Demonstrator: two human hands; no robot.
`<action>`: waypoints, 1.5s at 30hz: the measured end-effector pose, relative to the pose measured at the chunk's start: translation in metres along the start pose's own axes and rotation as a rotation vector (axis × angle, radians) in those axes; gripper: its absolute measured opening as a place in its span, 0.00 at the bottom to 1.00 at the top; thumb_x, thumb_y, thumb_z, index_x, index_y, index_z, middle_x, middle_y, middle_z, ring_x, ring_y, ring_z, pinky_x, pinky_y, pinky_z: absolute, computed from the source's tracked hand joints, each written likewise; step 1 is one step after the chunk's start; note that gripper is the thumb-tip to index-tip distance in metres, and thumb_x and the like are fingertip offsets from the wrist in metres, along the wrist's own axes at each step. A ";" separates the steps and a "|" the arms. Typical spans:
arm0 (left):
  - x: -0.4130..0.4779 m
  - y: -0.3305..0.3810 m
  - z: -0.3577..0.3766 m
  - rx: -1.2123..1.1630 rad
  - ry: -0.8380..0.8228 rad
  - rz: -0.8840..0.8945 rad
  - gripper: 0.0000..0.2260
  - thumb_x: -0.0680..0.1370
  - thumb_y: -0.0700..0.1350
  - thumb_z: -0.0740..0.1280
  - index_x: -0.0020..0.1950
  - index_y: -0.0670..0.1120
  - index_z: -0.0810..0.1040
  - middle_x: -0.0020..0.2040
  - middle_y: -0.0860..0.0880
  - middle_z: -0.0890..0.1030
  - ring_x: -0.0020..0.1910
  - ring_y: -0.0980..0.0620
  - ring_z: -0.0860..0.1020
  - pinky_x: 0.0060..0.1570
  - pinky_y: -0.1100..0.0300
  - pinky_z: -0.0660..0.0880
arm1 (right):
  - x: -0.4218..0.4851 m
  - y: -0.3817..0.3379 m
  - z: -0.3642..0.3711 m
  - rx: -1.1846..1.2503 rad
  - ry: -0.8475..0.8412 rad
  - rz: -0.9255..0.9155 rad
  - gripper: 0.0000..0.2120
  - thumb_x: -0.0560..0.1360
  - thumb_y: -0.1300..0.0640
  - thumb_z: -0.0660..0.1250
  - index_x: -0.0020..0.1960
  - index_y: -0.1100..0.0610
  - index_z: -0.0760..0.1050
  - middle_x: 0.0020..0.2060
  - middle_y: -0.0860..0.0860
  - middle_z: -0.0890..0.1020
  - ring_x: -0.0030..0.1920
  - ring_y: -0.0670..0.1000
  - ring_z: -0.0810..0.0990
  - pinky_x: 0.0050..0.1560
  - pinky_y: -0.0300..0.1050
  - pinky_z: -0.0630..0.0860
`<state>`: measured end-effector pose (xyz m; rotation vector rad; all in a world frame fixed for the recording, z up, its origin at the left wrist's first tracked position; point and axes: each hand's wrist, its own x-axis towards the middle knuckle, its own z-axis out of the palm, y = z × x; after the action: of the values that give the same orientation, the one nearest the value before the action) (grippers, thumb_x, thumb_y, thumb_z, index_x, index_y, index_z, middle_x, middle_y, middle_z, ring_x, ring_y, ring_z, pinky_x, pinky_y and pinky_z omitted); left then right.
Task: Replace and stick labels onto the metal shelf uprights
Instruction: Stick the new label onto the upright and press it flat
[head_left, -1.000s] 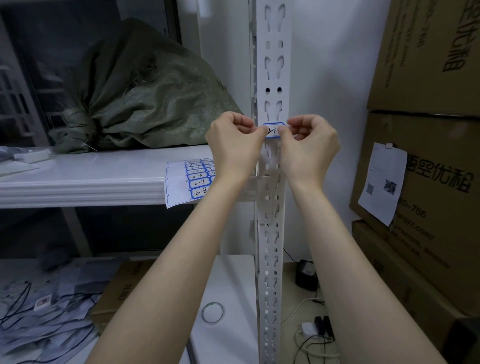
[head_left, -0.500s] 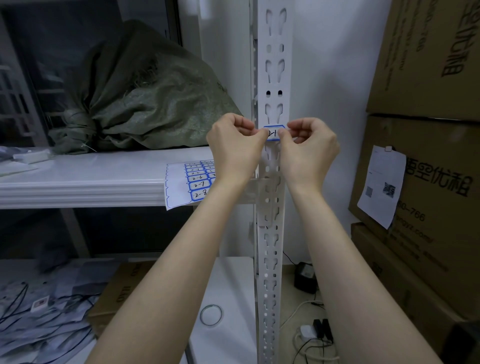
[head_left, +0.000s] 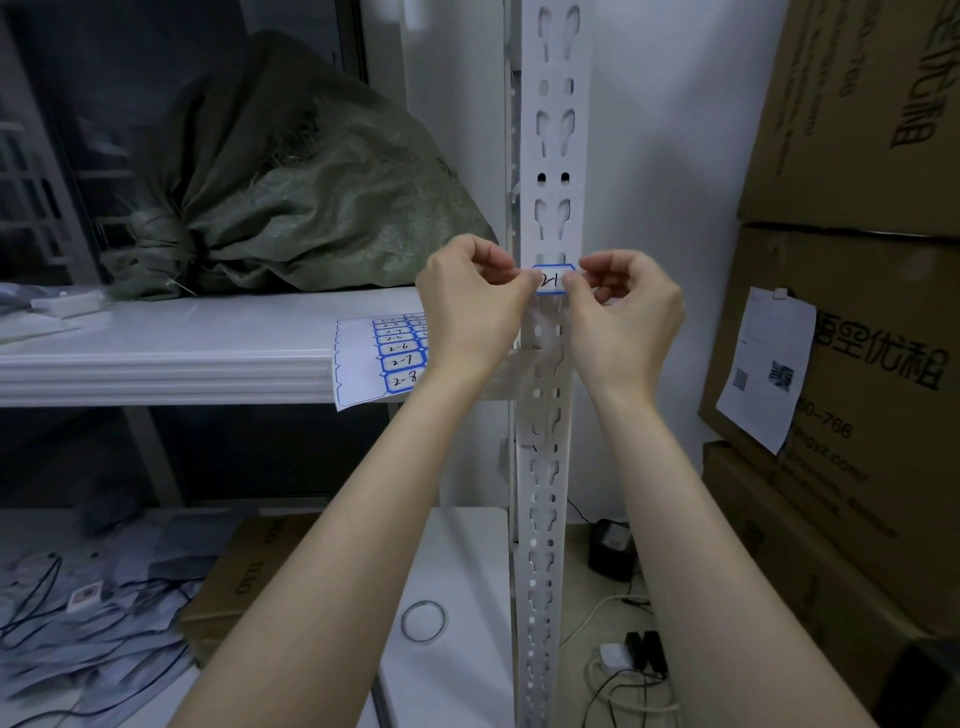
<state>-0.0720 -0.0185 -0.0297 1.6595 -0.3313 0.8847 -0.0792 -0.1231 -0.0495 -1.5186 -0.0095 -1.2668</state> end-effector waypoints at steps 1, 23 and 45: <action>-0.003 -0.002 -0.001 0.006 -0.014 -0.012 0.13 0.67 0.41 0.78 0.35 0.50 0.74 0.33 0.53 0.82 0.31 0.61 0.78 0.37 0.69 0.75 | -0.002 0.002 -0.002 0.002 -0.006 0.008 0.04 0.68 0.61 0.73 0.42 0.55 0.80 0.31 0.41 0.78 0.30 0.40 0.74 0.39 0.37 0.77; -0.023 -0.021 0.002 0.083 -0.048 -0.110 0.14 0.68 0.41 0.77 0.35 0.51 0.72 0.34 0.52 0.82 0.33 0.57 0.80 0.35 0.71 0.72 | -0.028 0.028 -0.008 -0.008 -0.024 0.062 0.04 0.69 0.60 0.73 0.42 0.55 0.79 0.32 0.41 0.78 0.31 0.41 0.74 0.37 0.36 0.75; -0.023 -0.021 0.004 0.171 -0.033 -0.026 0.11 0.69 0.42 0.76 0.37 0.50 0.73 0.31 0.57 0.78 0.33 0.61 0.78 0.37 0.72 0.70 | -0.026 0.028 -0.005 -0.036 -0.012 0.034 0.03 0.69 0.60 0.73 0.42 0.55 0.79 0.32 0.41 0.78 0.31 0.42 0.74 0.37 0.38 0.76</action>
<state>-0.0727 -0.0212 -0.0616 1.8333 -0.2621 0.8873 -0.0771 -0.1228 -0.0884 -1.5511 0.0309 -1.2365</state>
